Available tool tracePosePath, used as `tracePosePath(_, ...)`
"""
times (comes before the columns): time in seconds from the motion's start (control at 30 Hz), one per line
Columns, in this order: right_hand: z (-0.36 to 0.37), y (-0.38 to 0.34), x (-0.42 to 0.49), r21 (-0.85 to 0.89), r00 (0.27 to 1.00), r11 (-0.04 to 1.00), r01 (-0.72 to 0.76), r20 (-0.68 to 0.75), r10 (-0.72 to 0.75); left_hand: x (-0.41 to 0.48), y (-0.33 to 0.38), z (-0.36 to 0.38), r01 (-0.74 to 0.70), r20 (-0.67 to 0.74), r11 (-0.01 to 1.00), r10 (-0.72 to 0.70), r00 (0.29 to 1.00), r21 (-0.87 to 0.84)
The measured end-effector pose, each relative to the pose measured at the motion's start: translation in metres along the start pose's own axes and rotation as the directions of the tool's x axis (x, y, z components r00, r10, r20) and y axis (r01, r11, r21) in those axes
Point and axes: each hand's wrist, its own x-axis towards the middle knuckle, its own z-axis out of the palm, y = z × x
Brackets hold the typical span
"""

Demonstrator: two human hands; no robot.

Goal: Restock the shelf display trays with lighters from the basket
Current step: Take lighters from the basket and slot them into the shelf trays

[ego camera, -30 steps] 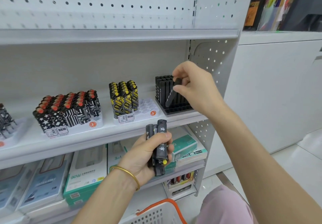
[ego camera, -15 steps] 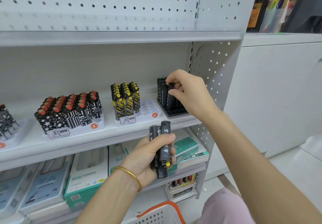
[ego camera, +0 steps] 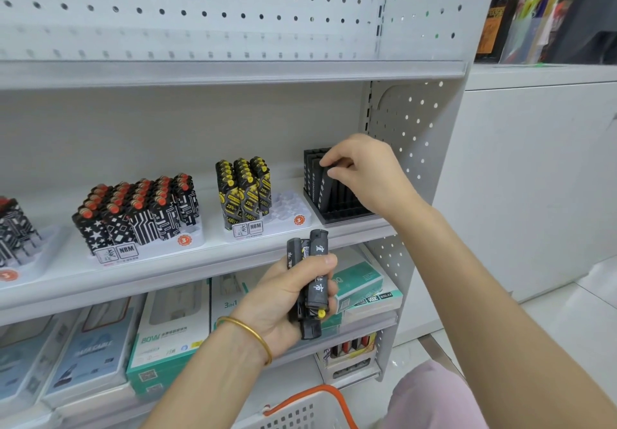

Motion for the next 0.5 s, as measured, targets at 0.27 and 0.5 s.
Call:
tracePosePath(0.27,-0.005,-0.012,-0.045,0.324,0.992,0.937,-0.129,0.033,0.126,0.003,-0.001,0.003,-0.048,0.002,0.999,0.048,0.999,-0.019)
tracePosePath(0.5,-0.017,-0.007,-0.062,0.561,0.887,0.735,-0.381,0.446,0.12,0.008,-0.006,0.012,-0.065,-0.017,0.997,0.066,0.998,0.043)
